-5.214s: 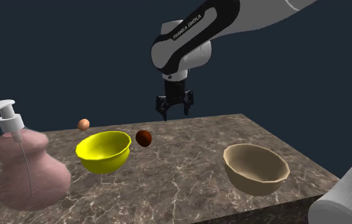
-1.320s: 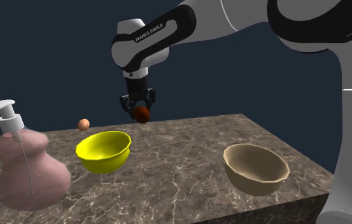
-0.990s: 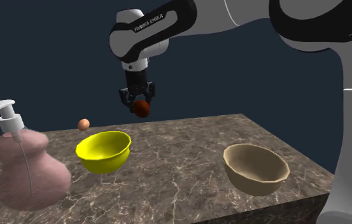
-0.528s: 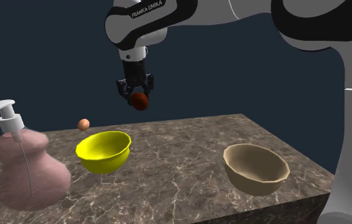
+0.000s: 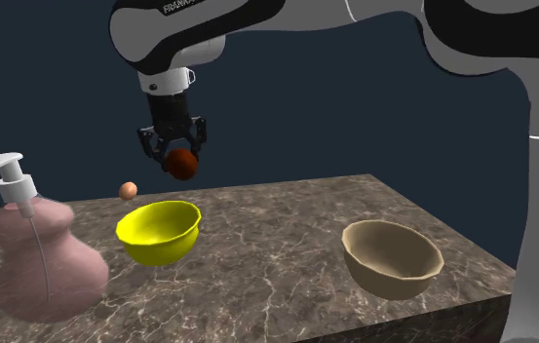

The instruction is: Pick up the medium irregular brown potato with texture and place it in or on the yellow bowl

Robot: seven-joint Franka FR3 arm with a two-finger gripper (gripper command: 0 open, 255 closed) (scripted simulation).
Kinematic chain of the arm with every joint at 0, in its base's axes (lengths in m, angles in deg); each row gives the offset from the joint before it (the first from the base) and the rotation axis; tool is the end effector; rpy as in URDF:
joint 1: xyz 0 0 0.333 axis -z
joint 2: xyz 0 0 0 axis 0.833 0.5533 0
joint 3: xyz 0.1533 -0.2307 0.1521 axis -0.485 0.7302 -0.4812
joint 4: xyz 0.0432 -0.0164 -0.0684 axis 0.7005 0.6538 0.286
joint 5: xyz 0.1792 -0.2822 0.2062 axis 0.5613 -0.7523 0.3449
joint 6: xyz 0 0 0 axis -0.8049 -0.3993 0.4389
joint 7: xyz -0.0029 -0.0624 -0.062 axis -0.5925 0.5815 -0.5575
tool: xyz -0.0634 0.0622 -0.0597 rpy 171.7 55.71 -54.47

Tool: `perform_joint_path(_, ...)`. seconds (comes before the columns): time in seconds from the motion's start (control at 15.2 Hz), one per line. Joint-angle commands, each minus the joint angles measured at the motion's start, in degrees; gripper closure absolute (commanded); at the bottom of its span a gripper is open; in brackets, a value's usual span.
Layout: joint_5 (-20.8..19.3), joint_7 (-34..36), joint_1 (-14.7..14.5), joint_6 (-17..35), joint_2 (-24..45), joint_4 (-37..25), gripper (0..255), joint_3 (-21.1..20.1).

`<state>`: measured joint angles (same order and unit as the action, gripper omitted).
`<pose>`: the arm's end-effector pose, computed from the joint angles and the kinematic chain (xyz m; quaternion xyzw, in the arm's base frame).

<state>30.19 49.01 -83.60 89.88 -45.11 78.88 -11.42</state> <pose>0.3941 0.5124 0.5180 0.9451 0.3195 0.0650 0.0243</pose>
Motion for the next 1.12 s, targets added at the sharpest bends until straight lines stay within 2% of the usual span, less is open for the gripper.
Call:
perform_joint_path(0.0,-0.4,2.7,-1.8,-0.4,0.1,-0.1,255,-0.8)
perform_joint_path(0.26,-1.8,8.3,-6.1,-2.1,1.6,-2.1,255,-2.4)
perform_joint_path(1.06,-3.0,10.0,-5.6,6.5,2.6,5.9,255,-1.8)
